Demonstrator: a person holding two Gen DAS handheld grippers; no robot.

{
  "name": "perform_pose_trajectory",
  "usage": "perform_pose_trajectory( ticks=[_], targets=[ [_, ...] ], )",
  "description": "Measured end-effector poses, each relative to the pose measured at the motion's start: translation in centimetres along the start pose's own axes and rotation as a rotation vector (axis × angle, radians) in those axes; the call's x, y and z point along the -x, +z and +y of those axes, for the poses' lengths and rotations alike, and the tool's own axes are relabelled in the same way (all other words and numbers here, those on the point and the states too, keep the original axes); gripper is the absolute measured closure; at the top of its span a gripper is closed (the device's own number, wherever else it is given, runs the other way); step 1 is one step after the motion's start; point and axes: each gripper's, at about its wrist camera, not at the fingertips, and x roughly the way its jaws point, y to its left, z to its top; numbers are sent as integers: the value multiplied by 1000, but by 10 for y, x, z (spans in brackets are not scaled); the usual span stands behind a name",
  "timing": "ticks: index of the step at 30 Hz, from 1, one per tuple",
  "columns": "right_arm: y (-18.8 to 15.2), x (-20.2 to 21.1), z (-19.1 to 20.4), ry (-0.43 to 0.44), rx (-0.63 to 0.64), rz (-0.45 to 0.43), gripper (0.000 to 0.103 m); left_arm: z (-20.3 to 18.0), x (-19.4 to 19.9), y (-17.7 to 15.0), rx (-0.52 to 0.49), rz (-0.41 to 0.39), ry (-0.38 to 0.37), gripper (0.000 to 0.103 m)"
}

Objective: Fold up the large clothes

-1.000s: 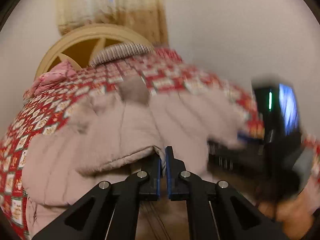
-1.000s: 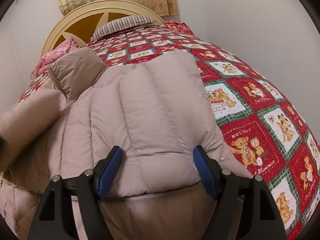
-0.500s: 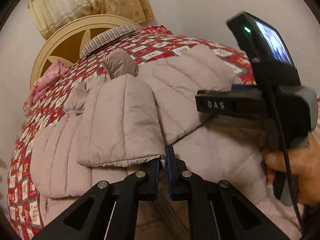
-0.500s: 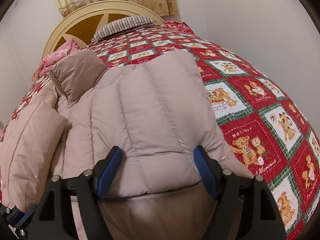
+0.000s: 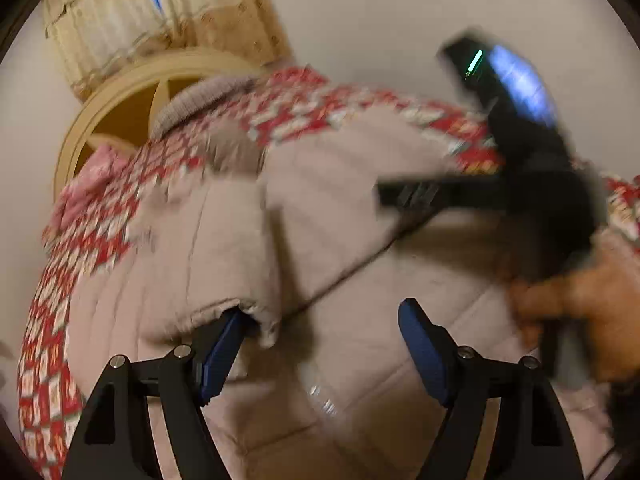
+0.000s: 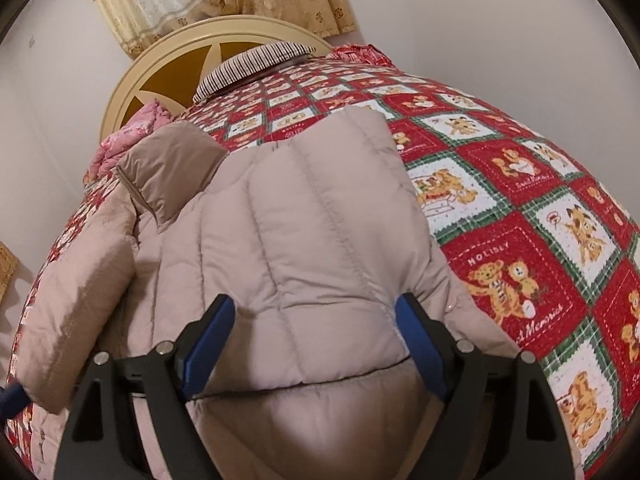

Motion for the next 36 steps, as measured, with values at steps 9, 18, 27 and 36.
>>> perform_pose_trajectory(
  ticks=[9, 18, 27, 36],
  targets=[
    [-3, 49, 0, 78, -62, -81, 20, 75, 79, -49, 325, -173, -138, 25],
    [-36, 102, 161, 237, 457, -166, 4, 195, 74, -96, 823, -65, 134, 26],
    [-55, 45, 183, -95, 702, -123, 13, 176, 28, -132, 823, 42, 131, 25],
    [-14, 67, 18, -100, -15, -2, 15, 174, 24, -134, 800, 31, 148, 24]
  ],
)
